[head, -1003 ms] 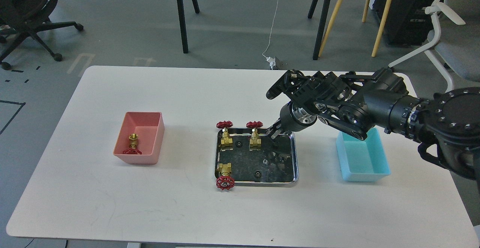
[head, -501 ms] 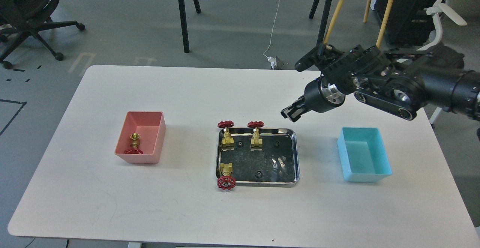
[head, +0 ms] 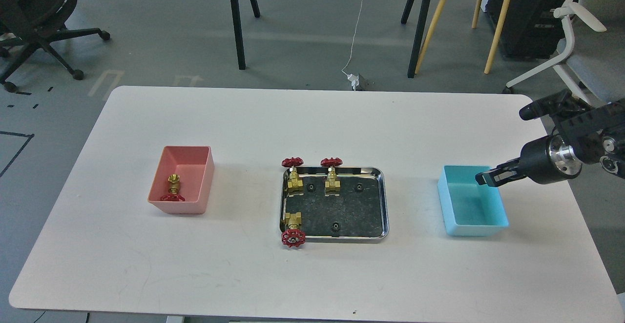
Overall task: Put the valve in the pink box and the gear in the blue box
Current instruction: 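Lower the right gripper into the blue box and release the gear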
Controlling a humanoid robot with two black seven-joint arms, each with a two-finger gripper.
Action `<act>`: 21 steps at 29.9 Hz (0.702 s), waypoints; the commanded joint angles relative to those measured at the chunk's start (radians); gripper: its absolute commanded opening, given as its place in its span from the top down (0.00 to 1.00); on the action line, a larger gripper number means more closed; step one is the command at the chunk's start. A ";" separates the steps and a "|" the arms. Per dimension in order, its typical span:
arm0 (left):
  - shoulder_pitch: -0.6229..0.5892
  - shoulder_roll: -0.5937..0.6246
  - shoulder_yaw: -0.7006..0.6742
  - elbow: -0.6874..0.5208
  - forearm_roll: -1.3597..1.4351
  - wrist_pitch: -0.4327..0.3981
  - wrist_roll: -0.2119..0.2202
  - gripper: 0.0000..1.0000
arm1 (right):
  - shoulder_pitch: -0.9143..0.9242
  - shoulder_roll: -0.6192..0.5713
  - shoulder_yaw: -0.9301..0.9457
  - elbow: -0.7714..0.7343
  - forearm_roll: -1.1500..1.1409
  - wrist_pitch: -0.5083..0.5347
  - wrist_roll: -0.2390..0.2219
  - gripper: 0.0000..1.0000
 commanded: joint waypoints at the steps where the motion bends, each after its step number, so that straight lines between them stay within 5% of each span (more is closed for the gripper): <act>1: 0.000 0.000 0.000 0.000 0.000 0.000 0.000 0.04 | -0.034 -0.007 0.030 -0.001 -0.006 0.000 0.000 0.99; 7: 0.000 0.002 0.000 0.000 0.000 0.000 0.000 0.04 | -0.055 0.015 0.035 -0.013 -0.007 0.000 -0.002 0.94; 9: 0.000 0.002 0.000 0.000 0.000 0.000 0.000 0.04 | -0.063 0.027 0.035 -0.024 -0.007 0.000 -0.002 0.82; 13: 0.000 0.003 0.000 0.000 0.000 0.002 0.000 0.04 | -0.066 0.033 0.040 -0.038 -0.003 0.000 -0.003 0.39; 21: 0.000 0.002 0.000 0.001 0.000 0.002 0.000 0.04 | -0.066 0.035 0.133 -0.046 0.005 0.000 -0.008 0.09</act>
